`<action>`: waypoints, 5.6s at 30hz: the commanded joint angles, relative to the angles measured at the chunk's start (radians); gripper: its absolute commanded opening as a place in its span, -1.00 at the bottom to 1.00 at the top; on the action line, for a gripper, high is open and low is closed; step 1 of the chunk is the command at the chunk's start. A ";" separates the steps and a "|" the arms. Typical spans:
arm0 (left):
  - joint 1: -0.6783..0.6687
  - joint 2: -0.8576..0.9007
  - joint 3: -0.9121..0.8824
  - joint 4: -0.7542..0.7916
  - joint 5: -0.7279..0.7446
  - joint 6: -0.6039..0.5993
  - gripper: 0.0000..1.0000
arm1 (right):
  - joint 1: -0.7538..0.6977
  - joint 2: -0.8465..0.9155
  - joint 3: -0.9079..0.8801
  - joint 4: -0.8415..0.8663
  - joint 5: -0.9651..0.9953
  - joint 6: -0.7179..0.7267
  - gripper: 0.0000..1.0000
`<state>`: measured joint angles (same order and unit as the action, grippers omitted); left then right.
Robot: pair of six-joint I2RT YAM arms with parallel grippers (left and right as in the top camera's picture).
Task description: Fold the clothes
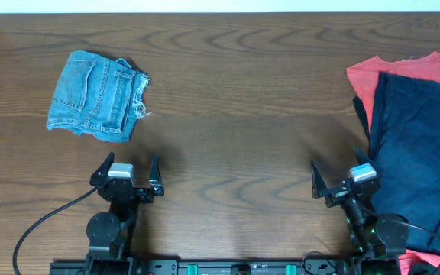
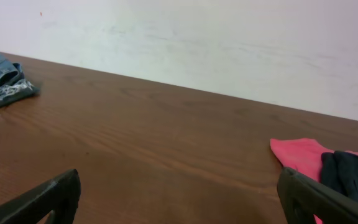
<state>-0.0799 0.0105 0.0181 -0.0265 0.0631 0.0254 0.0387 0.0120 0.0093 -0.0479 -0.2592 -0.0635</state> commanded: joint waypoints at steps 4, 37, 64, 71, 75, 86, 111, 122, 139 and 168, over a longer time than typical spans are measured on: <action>0.005 -0.006 -0.014 -0.037 -0.004 -0.008 0.96 | 0.007 0.000 -0.004 0.000 -0.007 -0.013 0.98; 0.005 -0.006 -0.013 -0.016 0.205 -0.047 0.96 | 0.008 -0.001 -0.004 0.004 -0.076 0.078 0.99; 0.005 0.782 0.883 -0.495 0.337 -0.088 0.96 | 0.007 0.717 0.763 -0.509 0.037 0.137 0.99; 0.005 1.067 1.146 -0.743 0.337 -0.087 0.96 | 0.006 1.177 1.119 -0.732 0.039 0.075 0.98; 0.005 1.137 1.156 -0.792 0.336 -0.071 0.96 | 0.004 1.337 1.213 -0.777 -0.014 0.073 0.98; 0.005 1.184 1.156 -0.853 0.348 -0.076 0.96 | -0.223 1.646 1.247 -0.541 0.322 0.394 0.75; 0.005 1.184 1.155 -0.871 0.347 -0.076 0.96 | -0.419 1.876 1.266 -0.466 0.246 0.362 -0.98; 0.005 1.181 1.156 -0.870 0.343 -0.076 0.96 | -0.408 1.580 1.392 -0.468 0.111 0.328 -0.97; 0.177 0.998 1.276 -0.878 0.237 -0.084 0.96 | 0.250 1.367 1.393 -0.503 -0.077 0.308 -0.49; -0.174 1.670 1.282 -0.535 0.327 -0.080 0.88 | 0.159 1.135 1.397 -0.907 0.203 0.434 0.60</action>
<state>-0.2176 1.6104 1.2907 -0.6254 0.3820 -0.0570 0.2241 1.1492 1.3945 -0.9318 -0.0631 0.3397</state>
